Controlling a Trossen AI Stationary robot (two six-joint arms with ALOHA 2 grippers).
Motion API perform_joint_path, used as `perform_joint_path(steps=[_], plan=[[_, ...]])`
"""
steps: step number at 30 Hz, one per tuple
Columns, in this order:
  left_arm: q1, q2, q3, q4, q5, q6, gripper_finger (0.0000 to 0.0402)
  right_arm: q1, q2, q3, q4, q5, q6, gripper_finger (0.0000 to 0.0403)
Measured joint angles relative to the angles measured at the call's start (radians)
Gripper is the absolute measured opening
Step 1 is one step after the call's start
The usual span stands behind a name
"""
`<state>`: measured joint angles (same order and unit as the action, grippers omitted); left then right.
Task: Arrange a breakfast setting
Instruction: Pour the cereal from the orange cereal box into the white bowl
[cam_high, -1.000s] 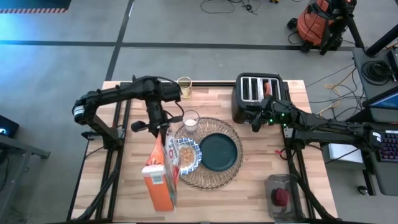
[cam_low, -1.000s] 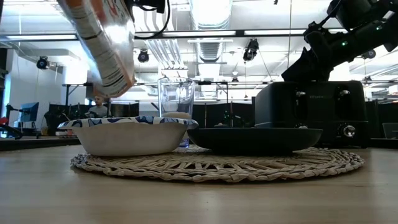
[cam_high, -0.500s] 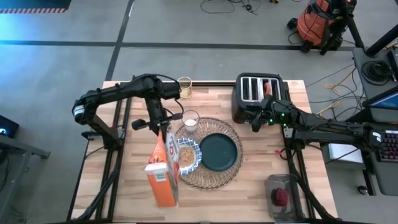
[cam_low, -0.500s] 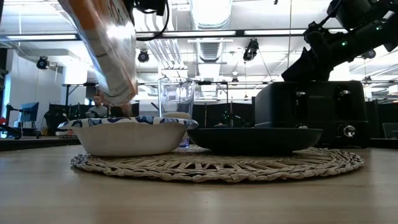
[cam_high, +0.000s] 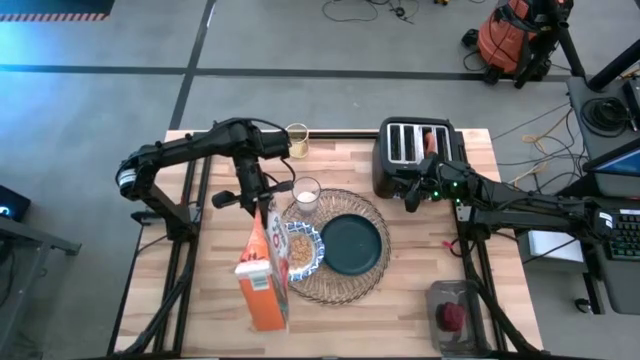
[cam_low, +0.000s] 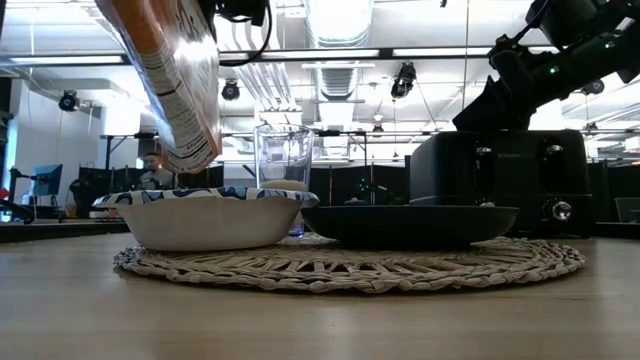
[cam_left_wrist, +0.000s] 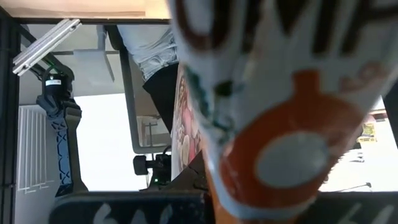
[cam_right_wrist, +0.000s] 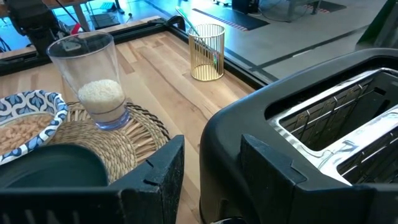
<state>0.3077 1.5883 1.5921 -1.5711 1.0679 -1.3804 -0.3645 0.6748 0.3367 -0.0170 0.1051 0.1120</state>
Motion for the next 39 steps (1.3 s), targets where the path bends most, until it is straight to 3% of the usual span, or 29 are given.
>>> perform_joint_path(steps=[21,29,39], plan=[[-0.004,-0.001,-0.003,0.000,-0.043,0.021,0.0000,0.000,0.000,0.000,0.000,0.000,0.000,0.0146],[-0.023,-0.028,-0.003,0.000,-0.180,0.180,0.0000,0.000,0.000,0.000,0.000,0.000,0.000,0.0146],[-0.145,-0.144,-0.003,0.000,-0.296,0.139,0.0000,0.000,0.000,0.000,0.000,0.000,0.000,0.0146]])
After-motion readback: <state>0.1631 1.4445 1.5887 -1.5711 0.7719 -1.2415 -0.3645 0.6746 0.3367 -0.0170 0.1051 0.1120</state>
